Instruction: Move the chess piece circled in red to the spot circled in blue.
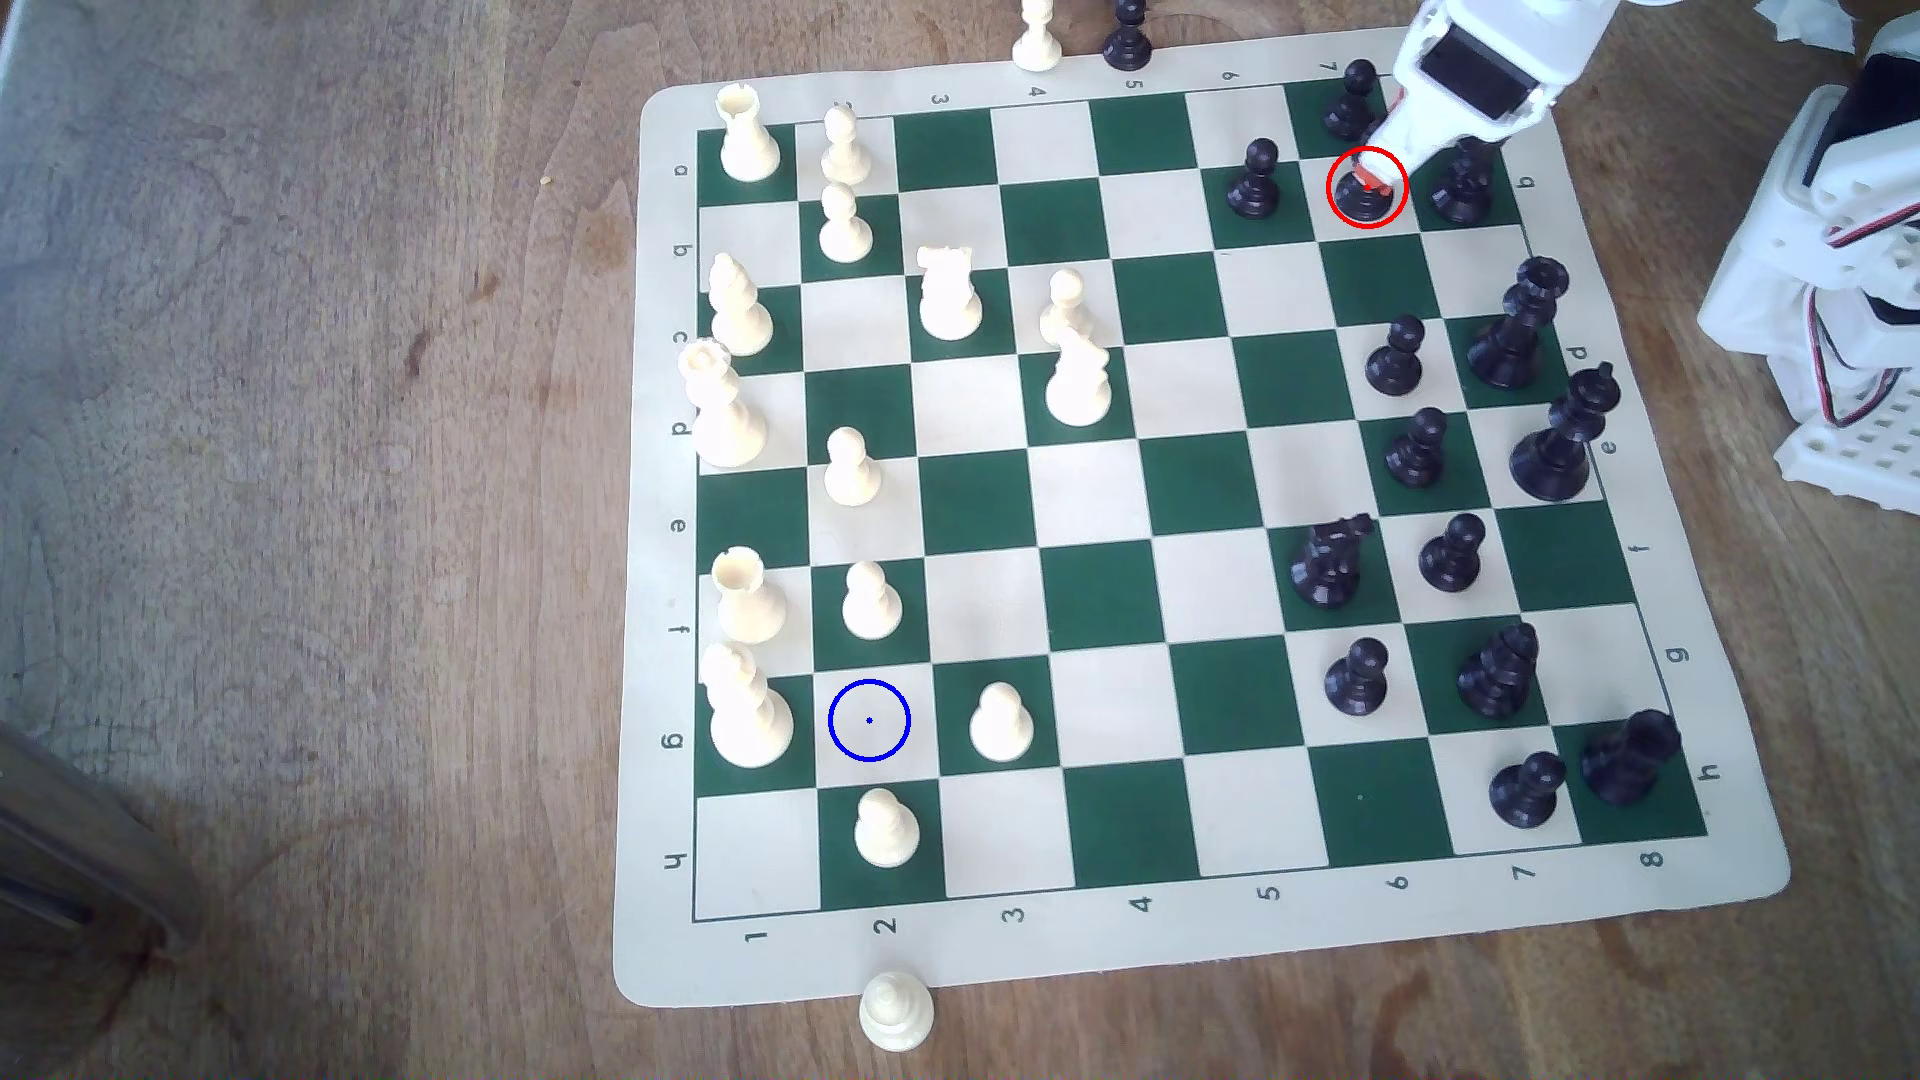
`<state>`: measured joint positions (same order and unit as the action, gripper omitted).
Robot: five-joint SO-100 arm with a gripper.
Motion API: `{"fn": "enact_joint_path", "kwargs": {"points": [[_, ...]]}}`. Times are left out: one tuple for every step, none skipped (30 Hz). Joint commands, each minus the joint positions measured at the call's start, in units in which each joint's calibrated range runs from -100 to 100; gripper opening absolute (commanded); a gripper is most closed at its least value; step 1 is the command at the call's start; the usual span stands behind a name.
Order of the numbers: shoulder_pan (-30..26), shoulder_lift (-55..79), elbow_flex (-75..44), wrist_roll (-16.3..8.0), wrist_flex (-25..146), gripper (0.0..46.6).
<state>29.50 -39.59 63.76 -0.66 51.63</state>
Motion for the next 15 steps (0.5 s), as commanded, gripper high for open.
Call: {"fn": "enact_joint_path", "kwargs": {"points": [[0.3, -1.8, -0.9, -0.2, -1.7, 13.8], [0.3, -1.7, -0.9, -0.3, -2.2, 13.7], [0.3, -1.4, -0.7, -0.3, -2.5, 13.7], [0.3, -1.3, -0.7, -0.3, -2.7, 13.7], [0.2, -0.9, 0.3, -0.3, -4.2, 13.5], [0.0, -0.6, 1.2, -0.3, -5.4, 13.2], [0.0, -0.4, 1.4, -0.3, -5.8, 13.1], [0.0, -0.3, 1.5, -0.3, -5.8, 12.9], [0.0, -0.2, 1.5, -0.2, -5.8, 12.8], [0.0, -0.1, 1.5, -0.2, -5.8, 12.7], [0.0, -0.1, 1.5, -0.2, -5.8, 12.6], [0.0, -0.1, 1.5, -0.2, -5.8, 12.4], [0.0, 0.0, 1.5, -0.2, -5.8, 12.3], [0.0, 0.1, 1.5, -0.2, -5.8, 11.5], [0.0, 0.2, 1.5, -0.1, -5.8, 11.1]]}}
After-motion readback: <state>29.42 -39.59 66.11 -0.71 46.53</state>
